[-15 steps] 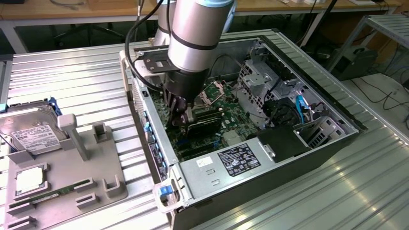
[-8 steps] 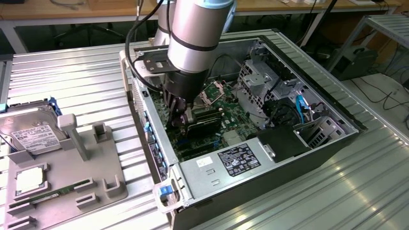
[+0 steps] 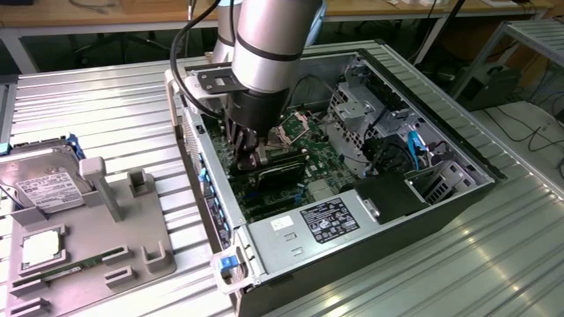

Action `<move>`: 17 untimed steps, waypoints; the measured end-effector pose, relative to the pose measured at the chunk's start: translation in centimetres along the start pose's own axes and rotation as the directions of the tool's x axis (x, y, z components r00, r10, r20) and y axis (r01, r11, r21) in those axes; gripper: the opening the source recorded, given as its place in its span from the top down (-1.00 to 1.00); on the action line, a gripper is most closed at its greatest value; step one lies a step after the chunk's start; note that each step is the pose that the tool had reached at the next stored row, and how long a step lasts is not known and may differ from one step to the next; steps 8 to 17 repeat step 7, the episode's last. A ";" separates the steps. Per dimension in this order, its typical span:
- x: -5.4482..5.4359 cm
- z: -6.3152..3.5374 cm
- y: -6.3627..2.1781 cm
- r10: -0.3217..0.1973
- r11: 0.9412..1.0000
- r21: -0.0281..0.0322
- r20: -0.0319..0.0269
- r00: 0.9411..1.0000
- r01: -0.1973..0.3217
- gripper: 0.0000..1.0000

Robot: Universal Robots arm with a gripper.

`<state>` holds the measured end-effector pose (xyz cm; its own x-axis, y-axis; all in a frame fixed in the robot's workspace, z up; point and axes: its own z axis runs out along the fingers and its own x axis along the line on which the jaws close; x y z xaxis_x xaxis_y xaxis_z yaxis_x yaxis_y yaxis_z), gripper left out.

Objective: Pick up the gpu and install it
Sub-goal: 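Press down on the gpu until it lock into place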

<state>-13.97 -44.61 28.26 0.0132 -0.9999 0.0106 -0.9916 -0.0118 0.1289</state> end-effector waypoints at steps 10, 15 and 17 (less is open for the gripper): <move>0.0 0.00 0.00 0.000 1.000 0.000 0.000 1.000 0.000 0.79; 0.0 0.00 0.00 0.000 1.000 0.000 0.000 1.000 0.000 0.79; 0.0 0.00 0.00 0.000 1.000 0.000 0.000 1.000 0.000 0.79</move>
